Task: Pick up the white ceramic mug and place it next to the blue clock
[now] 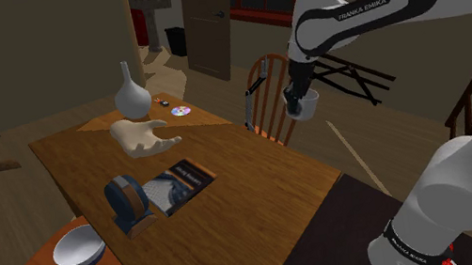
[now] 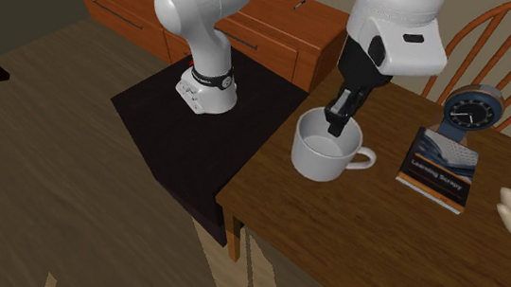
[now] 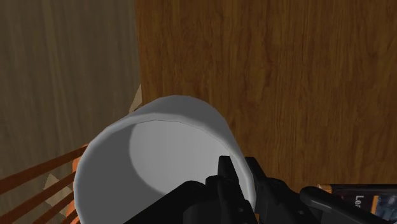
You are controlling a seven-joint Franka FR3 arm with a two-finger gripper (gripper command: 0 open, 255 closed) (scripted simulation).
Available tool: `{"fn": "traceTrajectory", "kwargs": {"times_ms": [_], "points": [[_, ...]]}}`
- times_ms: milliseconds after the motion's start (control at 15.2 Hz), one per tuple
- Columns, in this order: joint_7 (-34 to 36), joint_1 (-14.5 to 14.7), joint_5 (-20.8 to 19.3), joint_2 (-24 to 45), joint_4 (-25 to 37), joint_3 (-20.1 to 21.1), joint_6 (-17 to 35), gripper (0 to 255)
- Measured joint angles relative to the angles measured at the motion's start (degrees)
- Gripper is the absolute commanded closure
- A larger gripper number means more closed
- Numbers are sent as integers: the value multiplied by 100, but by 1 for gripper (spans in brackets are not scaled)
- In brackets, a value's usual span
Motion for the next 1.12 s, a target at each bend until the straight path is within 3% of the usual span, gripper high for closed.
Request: {"fn": "traceTrajectory", "kwargs": {"times_ms": [792,1122], "points": [[1579,692,369,274,305,1120,-117,255],[2300,974,451,669,737,1601,-180,255]]}}
